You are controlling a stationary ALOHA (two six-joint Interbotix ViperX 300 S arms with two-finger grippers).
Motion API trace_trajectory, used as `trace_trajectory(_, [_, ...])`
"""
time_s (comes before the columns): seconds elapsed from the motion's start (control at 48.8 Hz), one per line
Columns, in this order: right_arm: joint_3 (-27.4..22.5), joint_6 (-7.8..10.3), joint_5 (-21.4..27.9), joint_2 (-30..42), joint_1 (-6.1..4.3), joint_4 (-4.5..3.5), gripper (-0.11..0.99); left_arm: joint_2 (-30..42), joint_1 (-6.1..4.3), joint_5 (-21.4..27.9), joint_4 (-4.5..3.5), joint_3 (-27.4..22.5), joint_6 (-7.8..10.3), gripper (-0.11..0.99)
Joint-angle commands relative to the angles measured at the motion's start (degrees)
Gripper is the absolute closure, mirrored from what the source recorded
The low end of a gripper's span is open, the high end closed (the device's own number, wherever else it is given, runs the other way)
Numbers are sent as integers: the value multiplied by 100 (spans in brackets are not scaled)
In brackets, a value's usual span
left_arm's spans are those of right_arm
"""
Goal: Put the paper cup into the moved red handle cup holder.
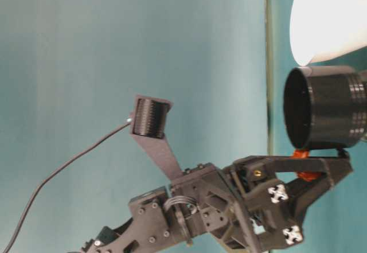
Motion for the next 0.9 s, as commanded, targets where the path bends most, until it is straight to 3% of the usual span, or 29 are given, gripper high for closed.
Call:
trace_trajectory(0.0, [-26,44,-53,26,-9,18,97,-9,-105,-26,9,-26,9,60])
trace_trajectory(0.123, [-9,44,-62,26,-9,9,97,18,-167,-35,9,-26,9,60])
trace_trajectory(0.881, [70,53,-79,18,-9,18,97,167,-167,-114,9,53,9,59])
